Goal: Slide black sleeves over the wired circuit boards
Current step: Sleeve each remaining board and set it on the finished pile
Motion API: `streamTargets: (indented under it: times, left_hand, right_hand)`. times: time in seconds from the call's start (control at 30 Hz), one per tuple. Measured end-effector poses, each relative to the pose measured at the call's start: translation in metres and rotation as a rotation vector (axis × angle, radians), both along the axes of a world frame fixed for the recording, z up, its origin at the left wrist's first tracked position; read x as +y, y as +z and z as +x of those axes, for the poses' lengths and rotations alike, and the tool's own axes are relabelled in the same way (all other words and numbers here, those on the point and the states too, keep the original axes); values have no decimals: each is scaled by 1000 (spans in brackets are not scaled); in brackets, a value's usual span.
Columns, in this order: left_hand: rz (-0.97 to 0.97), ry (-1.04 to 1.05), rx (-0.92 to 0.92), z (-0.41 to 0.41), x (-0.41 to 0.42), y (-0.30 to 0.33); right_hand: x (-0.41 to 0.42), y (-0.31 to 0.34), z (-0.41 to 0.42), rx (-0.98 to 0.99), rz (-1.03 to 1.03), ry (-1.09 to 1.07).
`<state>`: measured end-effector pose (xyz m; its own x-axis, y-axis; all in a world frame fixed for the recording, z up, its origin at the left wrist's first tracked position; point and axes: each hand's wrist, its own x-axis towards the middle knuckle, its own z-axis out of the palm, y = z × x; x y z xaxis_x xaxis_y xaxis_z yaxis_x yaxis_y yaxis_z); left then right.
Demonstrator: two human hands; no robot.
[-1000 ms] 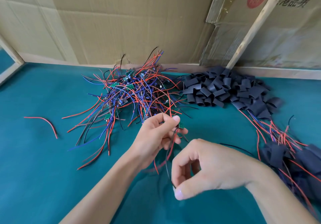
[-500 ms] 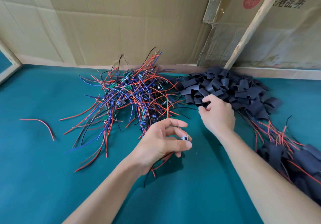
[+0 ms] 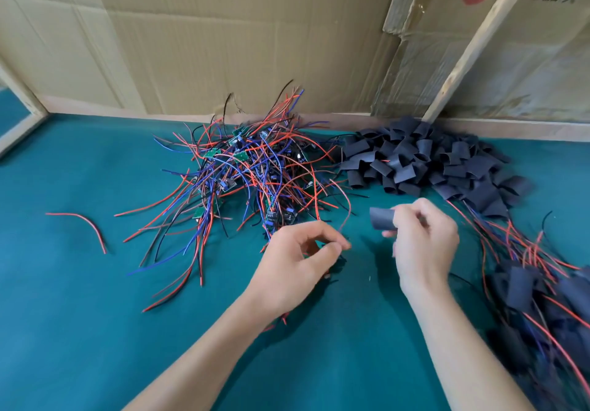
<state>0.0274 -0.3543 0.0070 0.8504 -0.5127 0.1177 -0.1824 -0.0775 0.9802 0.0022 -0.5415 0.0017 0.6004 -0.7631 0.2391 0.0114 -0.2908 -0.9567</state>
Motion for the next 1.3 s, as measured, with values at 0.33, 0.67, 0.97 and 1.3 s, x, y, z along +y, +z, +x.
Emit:
streamTargets:
  times: [0.33, 0.67, 0.97, 1.3]
  left_hand:
    - [102, 114, -201, -1, -2, -11]
    - [-5, 157, -102, 2, 3, -10]
    - [74, 10, -193, -3, 6, -13]
    - [141, -145, -197, -9, 2, -16]
  right_hand:
    - [43, 0, -7, 32, 27, 367]
    - [40, 16, -19, 90, 243, 848]
    - [12, 25, -14, -58, 524, 501]
    - [-26, 31, -7, -186, 535, 98]
